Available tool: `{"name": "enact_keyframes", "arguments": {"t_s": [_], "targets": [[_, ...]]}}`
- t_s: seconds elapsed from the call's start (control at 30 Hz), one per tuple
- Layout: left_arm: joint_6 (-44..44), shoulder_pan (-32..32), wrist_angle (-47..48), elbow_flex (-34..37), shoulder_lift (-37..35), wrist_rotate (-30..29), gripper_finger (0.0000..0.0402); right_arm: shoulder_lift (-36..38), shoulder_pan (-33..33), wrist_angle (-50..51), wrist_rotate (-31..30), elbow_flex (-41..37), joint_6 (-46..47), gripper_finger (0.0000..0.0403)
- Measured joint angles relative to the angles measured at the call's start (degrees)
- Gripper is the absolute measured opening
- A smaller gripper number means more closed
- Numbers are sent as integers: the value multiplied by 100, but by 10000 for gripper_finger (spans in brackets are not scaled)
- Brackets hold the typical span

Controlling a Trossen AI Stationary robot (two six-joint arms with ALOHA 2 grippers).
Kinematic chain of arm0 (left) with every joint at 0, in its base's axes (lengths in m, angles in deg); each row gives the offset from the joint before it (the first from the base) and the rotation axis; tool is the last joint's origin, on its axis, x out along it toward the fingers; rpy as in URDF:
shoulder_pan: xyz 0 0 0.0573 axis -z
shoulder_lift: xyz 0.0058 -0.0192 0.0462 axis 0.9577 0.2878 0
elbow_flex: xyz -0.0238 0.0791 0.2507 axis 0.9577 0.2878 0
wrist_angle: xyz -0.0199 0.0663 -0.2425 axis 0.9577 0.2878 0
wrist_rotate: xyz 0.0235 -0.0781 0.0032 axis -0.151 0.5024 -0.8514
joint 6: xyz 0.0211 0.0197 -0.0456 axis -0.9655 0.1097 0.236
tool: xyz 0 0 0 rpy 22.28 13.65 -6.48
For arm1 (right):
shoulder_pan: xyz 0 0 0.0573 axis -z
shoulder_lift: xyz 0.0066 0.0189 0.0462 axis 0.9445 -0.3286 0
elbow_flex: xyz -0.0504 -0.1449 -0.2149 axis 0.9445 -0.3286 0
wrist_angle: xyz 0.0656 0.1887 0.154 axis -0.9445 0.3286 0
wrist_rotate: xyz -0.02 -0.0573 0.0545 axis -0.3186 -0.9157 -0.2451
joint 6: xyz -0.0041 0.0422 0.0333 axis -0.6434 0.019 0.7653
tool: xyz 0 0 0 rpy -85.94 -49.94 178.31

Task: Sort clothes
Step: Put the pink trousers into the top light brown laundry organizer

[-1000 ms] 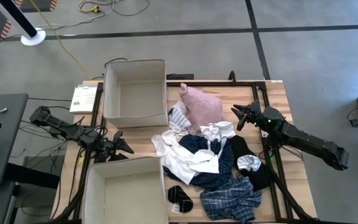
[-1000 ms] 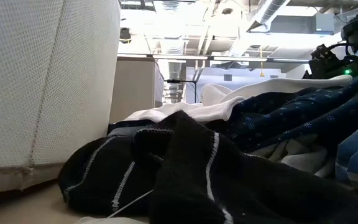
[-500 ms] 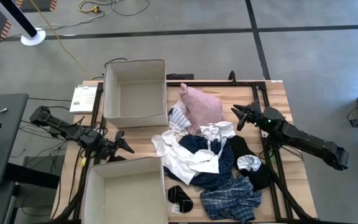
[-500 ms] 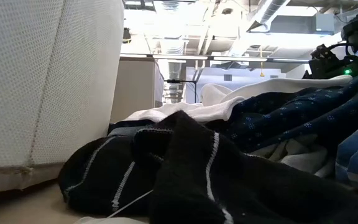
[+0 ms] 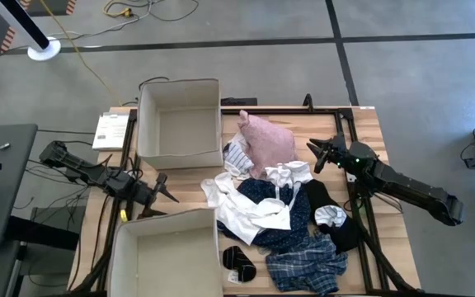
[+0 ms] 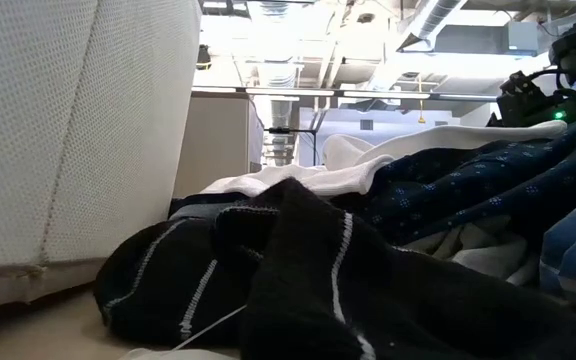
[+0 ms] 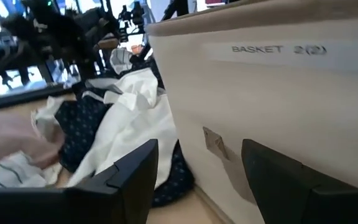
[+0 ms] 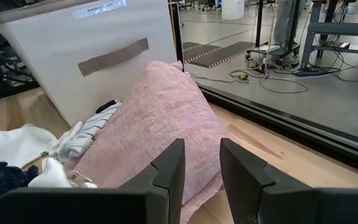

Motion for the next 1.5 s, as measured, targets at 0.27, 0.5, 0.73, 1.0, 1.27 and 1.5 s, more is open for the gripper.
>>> {"name": "enact_keyframes", "arguments": {"t_s": [0.27,0.5,0.73,1.0,1.27,1.5], "targets": [[160,1,-387,0,-1,-215,224,2,-4,-764,8,-13,569,119],[285,0,-543,-68,-2,-278,224,0,-9,-1126,342,-11,515,119],[530,0,-567,-79,-2,-354,224,1,-55,-1298,607,-11,405,134],[585,2,-549,-142,-2,-669,224,1,-343,-1836,611,-2,347,217],[-151,0,-608,-625,-4,-1264,224,0,-752,-2015,613,-2,347,257],[-287,2,-586,-976,-4,-1283,224,0,-1049,-2445,613,-2,351,257]]}}
